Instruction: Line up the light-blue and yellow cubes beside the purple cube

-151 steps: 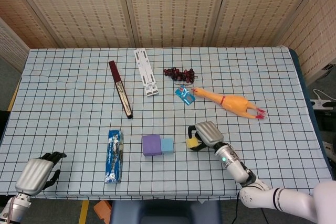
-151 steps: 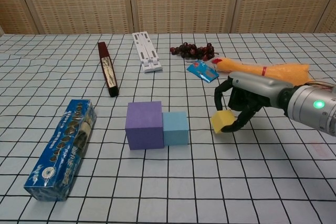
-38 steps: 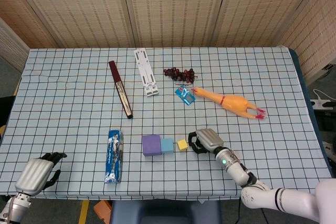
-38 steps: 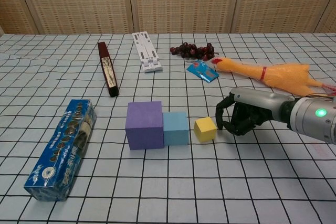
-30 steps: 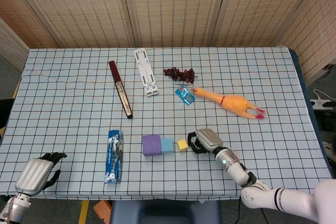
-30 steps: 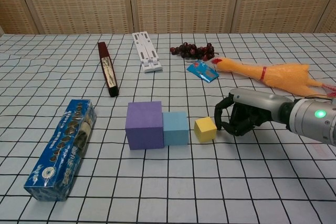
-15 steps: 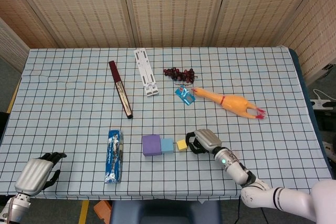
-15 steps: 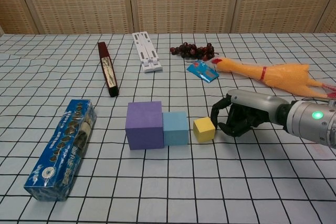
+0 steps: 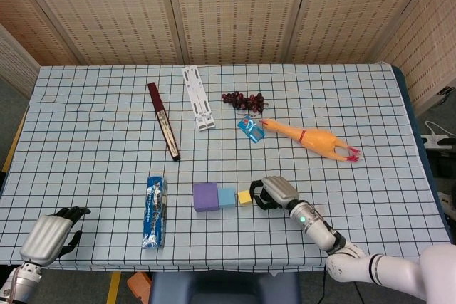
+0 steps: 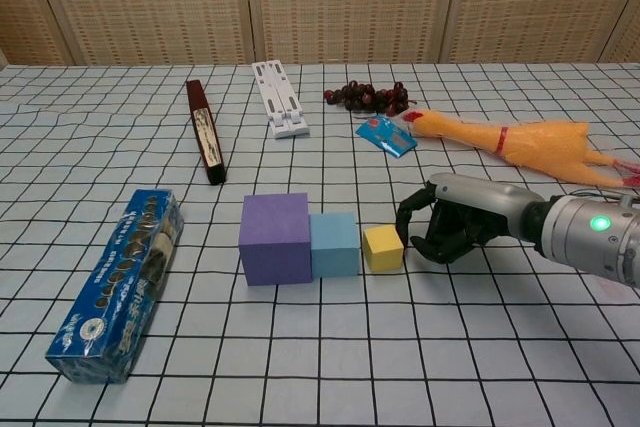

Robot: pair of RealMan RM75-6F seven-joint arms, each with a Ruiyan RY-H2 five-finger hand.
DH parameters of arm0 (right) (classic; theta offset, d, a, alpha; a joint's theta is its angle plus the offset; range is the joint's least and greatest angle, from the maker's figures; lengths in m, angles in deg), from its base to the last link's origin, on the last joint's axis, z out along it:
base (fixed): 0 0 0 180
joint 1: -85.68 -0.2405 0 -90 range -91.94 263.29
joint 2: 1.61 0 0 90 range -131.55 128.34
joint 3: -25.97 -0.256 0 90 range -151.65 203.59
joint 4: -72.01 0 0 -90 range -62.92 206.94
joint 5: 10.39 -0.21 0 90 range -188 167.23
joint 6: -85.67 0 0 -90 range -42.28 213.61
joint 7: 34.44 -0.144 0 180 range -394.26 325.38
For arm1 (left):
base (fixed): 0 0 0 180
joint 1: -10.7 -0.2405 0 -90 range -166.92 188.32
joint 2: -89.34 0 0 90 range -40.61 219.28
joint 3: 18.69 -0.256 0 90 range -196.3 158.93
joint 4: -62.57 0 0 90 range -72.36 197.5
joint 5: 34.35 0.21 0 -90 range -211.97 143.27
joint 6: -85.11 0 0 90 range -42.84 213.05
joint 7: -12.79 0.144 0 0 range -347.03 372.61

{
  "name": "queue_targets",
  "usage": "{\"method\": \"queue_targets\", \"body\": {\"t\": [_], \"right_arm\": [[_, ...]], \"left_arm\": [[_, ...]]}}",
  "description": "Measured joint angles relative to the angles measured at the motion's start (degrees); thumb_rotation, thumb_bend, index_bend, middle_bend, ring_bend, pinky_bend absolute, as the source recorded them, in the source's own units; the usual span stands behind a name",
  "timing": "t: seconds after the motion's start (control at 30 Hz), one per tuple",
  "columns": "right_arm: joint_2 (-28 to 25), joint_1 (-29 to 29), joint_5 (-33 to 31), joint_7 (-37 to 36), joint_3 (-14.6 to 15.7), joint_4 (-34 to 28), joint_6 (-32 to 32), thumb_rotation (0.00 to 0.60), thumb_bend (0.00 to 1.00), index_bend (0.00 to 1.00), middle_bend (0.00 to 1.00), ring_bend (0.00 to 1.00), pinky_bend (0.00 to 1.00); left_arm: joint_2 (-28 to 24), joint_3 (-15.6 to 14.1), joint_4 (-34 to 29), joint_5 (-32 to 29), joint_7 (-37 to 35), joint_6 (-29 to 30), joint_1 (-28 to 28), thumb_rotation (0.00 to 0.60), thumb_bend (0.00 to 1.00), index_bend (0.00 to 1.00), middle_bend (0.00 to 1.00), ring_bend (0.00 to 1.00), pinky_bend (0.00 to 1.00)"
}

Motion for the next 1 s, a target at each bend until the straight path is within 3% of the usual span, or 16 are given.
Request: {"method": "queue_targets", "body": {"t": [1.0], "right_arm": [[2.53,-1.03,2.39,-4.17,-0.23,3.09,0.14,0.600,0.51,0.51,0.99,0.92,1.00]], "left_arm": [[-0.18,-0.01,0.13,0.22,-0.87,0.13,-0.01,0.600,0.47,0.30,0.34,0.36,0.66]]}}
